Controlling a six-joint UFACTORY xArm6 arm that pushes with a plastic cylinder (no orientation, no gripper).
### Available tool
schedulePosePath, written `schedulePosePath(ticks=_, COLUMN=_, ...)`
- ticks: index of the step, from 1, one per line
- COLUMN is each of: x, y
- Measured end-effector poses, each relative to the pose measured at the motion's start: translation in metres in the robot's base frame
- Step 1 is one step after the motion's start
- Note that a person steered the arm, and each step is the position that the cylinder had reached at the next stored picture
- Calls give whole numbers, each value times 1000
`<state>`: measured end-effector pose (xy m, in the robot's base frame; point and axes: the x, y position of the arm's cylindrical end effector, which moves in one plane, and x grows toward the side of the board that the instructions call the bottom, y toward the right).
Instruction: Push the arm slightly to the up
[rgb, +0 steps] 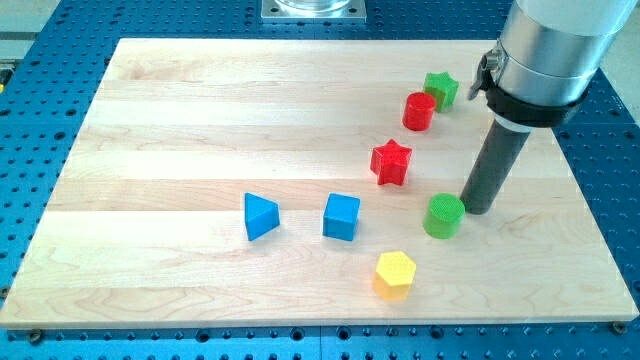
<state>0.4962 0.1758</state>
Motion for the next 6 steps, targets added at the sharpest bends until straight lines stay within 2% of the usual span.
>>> schedulePosePath(ticks=6, x=-9, y=0)
